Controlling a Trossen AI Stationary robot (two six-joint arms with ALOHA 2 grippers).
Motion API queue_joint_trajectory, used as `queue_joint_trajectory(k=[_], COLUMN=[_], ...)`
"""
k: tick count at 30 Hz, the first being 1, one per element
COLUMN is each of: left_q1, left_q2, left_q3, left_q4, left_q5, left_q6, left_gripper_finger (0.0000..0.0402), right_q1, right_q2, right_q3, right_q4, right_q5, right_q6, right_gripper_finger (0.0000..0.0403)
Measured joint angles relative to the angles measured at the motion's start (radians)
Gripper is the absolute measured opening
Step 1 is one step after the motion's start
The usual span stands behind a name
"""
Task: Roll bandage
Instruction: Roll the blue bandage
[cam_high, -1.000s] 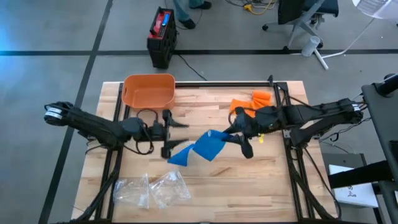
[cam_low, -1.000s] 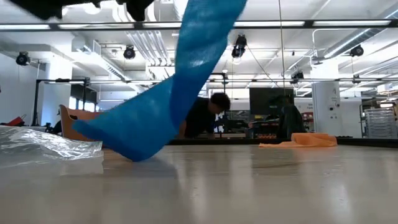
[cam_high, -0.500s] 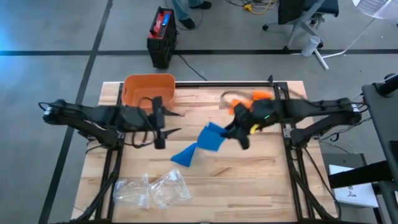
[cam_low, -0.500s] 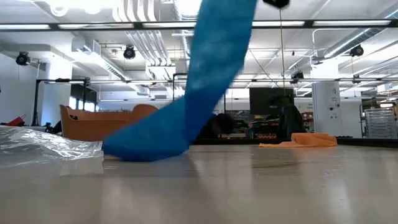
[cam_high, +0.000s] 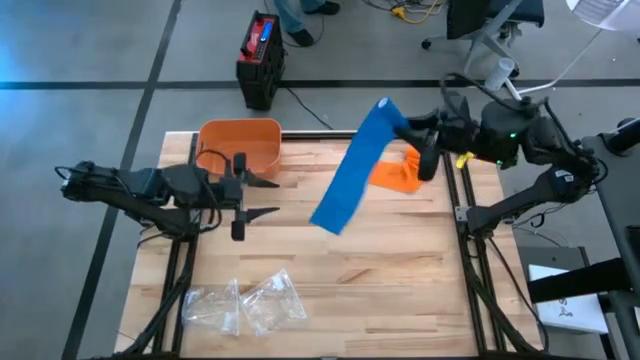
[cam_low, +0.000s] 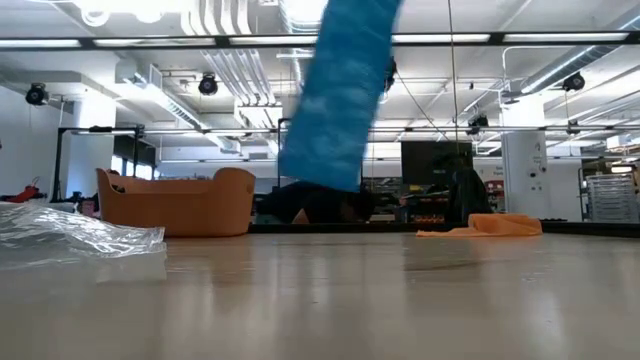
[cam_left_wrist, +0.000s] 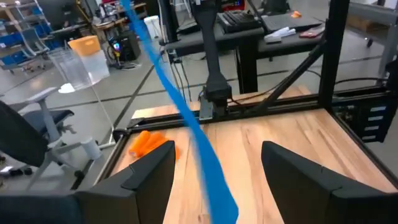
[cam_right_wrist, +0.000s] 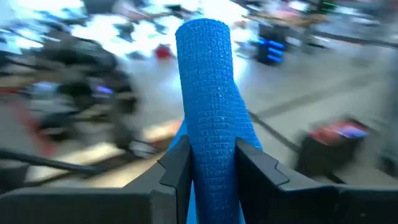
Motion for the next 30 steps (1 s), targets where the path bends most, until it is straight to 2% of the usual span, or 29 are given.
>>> queue_joint_trajectory(k=[3, 7, 12, 16, 20, 24, 27, 30], left_q1=[0.002, 0.003, 0.003, -0.002, -0.003, -0.003, -0.003, -0.004], left_q2=[-0.002, 0.047, 0.122, 0.126, 0.087, 0.029, 0.017, 0.015], left_q3=[-0.109, -0.288, -0.432, -0.447, -0.381, -0.271, -0.205, -0.148], left_q4=[0.208, 0.531, 0.839, 0.967, 0.970, 0.869, 0.743, 0.608], left_q5=[-0.001, -0.001, 0.000, 0.000, -0.001, -0.003, -0.002, 0.003], left_q6=[-0.014, -0.008, 0.011, 0.034, 0.124, 0.172, 0.031, -0.131], left_gripper_finger=[0.0231, 0.0231, 0.0231, 0.0231, 0.0231, 0.0231, 0.0231, 0.0231], right_q1=[0.000, 0.005, 0.017, 0.044, 0.057, 0.058, 0.060, 0.070], right_q2=[0.001, 0.021, 0.080, 0.144, 0.227, 0.289, 0.311, 0.313], right_q3=[-0.022, -0.092, -0.184, -0.247, -0.250, -0.244, -0.233, -0.229], right_q4=[-0.050, -0.036, -0.051, -0.045, 0.017, 0.177, 0.260, 0.246], right_q5=[0.045, 0.021, -0.199, -0.334, -0.417, -0.654, -0.775, -0.801], right_q6=[0.083, 0.152, 0.097, 0.128, 0.250, 0.274, 0.262, 0.192], right_gripper_finger=[0.0099, 0.0111, 0.0120, 0.0117, 0.0107, 0.0101, 0.0105, 0.0113])
